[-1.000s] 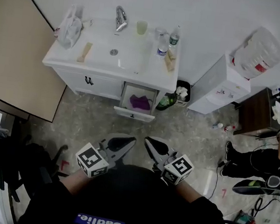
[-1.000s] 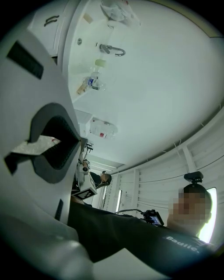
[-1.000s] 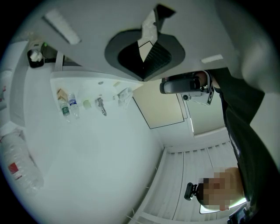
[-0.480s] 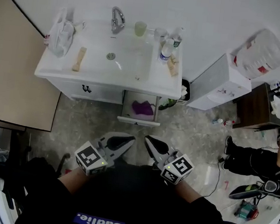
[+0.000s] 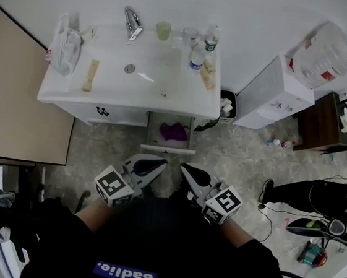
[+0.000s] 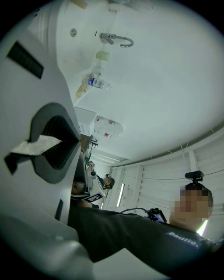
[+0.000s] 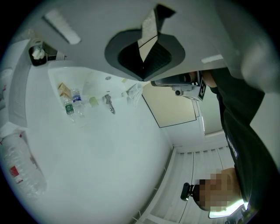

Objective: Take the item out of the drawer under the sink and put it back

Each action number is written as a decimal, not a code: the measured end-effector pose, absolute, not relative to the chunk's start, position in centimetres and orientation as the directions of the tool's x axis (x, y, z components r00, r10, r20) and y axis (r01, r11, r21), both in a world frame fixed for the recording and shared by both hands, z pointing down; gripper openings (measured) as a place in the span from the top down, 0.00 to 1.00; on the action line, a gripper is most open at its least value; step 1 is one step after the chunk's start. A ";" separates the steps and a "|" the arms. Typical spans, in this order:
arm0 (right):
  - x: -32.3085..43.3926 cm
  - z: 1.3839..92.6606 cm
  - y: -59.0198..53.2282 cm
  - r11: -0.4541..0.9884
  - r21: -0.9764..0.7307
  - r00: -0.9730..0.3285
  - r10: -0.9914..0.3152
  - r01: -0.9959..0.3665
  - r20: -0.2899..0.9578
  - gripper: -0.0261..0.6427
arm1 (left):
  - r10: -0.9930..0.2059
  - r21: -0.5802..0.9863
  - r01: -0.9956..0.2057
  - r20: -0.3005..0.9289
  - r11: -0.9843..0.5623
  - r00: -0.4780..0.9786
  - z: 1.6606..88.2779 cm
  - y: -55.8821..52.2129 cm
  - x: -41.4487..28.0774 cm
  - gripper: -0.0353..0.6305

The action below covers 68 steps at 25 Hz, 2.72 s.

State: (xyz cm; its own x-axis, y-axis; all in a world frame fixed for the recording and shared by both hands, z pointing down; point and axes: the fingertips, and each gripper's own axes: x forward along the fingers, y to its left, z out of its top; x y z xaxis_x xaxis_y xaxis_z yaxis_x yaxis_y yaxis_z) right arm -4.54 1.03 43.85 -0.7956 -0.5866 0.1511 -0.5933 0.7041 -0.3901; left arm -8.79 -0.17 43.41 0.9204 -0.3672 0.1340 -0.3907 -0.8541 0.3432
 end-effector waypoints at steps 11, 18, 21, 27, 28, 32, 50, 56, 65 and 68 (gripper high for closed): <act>0.6 44.8 -1.3 0.668 -0.434 -0.785 -0.594 -0.604 0.177 0.96 | -0.397 0.300 -0.465 0.261 -0.833 0.880 48.1 -5.4 -5.0 0.94; 3.1 46.5 -2.3 0.636 -0.449 -0.764 -0.614 -0.628 0.200 0.96 | -0.391 0.296 -0.507 0.374 -0.809 0.841 52.2 -7.8 -3.4 0.85; 4.2 47.0 -2.4 0.601 -0.474 -0.745 -0.634 -0.644 0.208 0.96 | -0.371 0.283 -0.512 0.428 -0.811 0.824 54.2 -8.7 -2.7 0.82; 6.1 48.2 -1.9 0.568 -0.485 -0.723 -0.651 -0.665 0.230 0.96 | -0.302 0.229 -0.483 0.541 -0.845 0.785 59.7 -9.5 -2.1 0.79; 6.4 48.3 -1.9 0.561 -0.485 -0.718 -0.656 -0.670 0.233 0.96 | -0.292 0.219 -0.478 0.559 -0.850 0.776 60.5 -9.7 -2.0 0.79; 7.4 49.0 -1.4 0.536 -0.489 -0.700 -0.668 -0.689 0.254 0.96 | -0.260 0.189 -0.470 0.630 -0.862 0.732 63.9 -10.5 -2.0 0.72; 9.4 53.7 0.4 0.464 -0.498 -0.668 -0.629 -0.733 0.398 0.96 | -0.153 0.063 -0.390 0.853 -0.919 0.499 79.5 -15.5 -2.3 0.63; 9.5 55.8 0.4 0.463 -0.484 -0.665 -0.600 -0.743 0.446 0.96 | -0.114 0.059 -0.360 0.890 -0.931 0.442 83.9 -16.5 -1.8 0.61; 10.8 58.0 1.3 0.437 -0.464 -0.637 -0.573 -0.770 0.516 0.96 | -0.092 -0.002 -0.279 0.946 -0.960 0.312 89.9 -17.3 -2.8 0.61; 11.0 58.5 1.2 0.433 -0.463 -0.633 -0.571 -0.774 0.523 0.96 | -0.082 -0.010 -0.251 0.957 -0.968 0.280 91.7 -17.5 -2.8 0.61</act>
